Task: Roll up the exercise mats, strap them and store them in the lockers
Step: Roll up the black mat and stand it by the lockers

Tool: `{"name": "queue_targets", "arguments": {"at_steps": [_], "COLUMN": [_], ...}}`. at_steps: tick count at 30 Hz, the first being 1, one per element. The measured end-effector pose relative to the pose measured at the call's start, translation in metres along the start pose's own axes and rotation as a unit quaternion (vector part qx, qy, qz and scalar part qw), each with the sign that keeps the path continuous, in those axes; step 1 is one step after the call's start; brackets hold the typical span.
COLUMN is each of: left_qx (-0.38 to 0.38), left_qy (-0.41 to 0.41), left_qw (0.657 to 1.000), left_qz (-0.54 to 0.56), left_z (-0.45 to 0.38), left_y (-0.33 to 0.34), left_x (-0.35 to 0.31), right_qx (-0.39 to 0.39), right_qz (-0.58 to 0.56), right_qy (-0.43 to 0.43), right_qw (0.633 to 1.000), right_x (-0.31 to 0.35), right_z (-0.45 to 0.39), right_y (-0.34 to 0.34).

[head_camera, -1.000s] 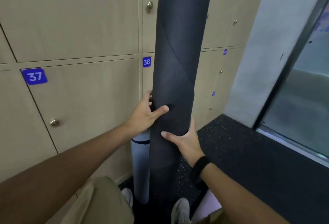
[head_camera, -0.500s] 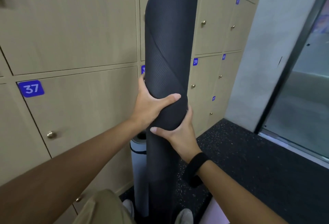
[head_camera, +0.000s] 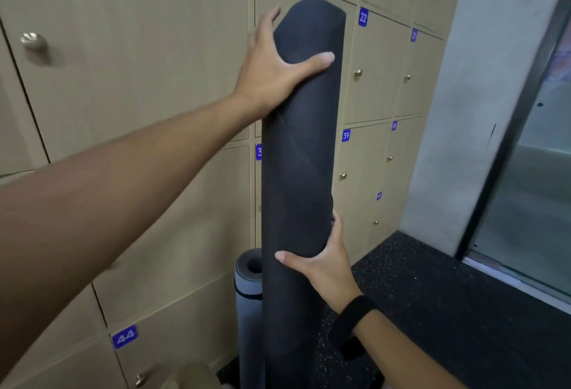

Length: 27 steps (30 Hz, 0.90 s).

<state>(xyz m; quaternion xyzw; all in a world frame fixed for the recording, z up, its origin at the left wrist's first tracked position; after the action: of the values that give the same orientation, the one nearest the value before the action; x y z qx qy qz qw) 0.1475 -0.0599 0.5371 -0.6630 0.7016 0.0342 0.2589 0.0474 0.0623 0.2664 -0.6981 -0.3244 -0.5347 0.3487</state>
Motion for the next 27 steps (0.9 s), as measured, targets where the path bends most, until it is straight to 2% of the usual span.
{"name": "queue_targets", "arguments": {"at_steps": [4, 8, 18, 27], "left_qx": [0.068, 0.139, 0.183, 0.223], "left_qy": [0.025, 0.01, -0.042, -0.094], "left_qw": [0.994, 0.983, 0.974, 0.963], "left_qz": [-0.076, -0.118, -0.129, -0.119], "left_z": [-0.034, -0.042, -0.039, 0.011], "left_y": [0.004, 0.015, 0.021, 0.04], "left_x": [-0.009, 0.0, 0.011, 0.023], "right_qx": [0.013, 0.012, -0.029, -0.041], "right_qz": [-0.001, -0.001, -0.009, -0.027], "right_qy": [0.004, 0.001, -0.026, 0.008], "right_qw": [1.0, 1.0, 0.999, 0.999], "right_x": [0.001, 0.006, 0.026, -0.028], "right_z": [0.001, -0.002, -0.014, 0.002], "right_y": [0.003, 0.002, 0.005, 0.018]}}
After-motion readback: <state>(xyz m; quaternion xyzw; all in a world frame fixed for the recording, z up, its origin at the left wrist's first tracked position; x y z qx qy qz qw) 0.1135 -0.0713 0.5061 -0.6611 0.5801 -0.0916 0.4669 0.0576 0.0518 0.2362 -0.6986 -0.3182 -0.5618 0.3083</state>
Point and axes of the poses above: each hand's wrist, its own z-axis away from the middle knuckle, its own y-axis out of the palm, x = y × z, the point moved 3 cm from there along -z, towards the middle knuckle, and after that the axes turned 11 degrees about y, right-handed, at the moved point
